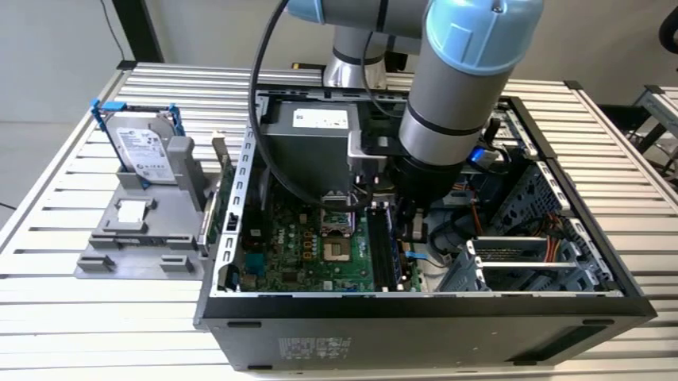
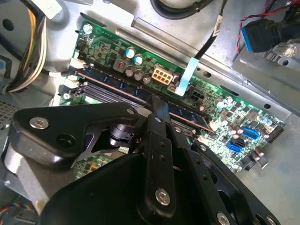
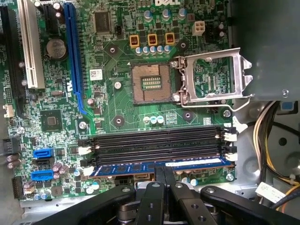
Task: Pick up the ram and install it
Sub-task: 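Press down the ram until it locks into place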
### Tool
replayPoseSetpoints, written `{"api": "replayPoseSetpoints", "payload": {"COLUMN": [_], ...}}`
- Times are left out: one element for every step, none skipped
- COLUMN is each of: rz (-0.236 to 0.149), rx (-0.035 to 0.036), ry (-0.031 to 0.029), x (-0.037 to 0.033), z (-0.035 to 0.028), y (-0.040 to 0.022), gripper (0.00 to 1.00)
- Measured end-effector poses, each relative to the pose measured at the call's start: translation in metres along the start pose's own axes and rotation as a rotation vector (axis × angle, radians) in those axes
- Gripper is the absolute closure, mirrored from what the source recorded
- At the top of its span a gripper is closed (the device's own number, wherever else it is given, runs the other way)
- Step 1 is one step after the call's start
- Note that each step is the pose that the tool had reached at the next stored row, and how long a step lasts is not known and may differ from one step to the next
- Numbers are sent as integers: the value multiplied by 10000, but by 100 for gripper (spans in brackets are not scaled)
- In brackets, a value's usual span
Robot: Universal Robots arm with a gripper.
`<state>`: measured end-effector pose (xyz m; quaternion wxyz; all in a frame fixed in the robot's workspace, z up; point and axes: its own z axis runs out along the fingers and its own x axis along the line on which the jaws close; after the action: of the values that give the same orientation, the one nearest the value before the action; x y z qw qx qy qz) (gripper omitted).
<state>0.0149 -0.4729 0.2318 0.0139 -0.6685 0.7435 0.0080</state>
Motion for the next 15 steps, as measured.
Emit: {"api": "replayPoseSetpoints", "payload": {"rz": [1,1,1,0,0,0,-1,0,-1,0,-1,0,0,1,2], "rx": [0,0,0,1,1,0,-1,-2,-3,-4,-4,-4,-4,-6,1], "ry": [-1,1,2,-1,1,0,7,14,17,15,19,27,29,42,-2], "x": [0,1,1,1,2,2,3,5,6,6,7,6,5,1,-1], "z": [5,5,8,24,42,59,74,92,106,126,144,152,152,130,104], "y": [0,0,0,0,0,0,0,0,0,0,0,0,0,0,0], "gripper": [100,100,100,100,100,100,100,100,100,100,100,100,100,100,100]}}
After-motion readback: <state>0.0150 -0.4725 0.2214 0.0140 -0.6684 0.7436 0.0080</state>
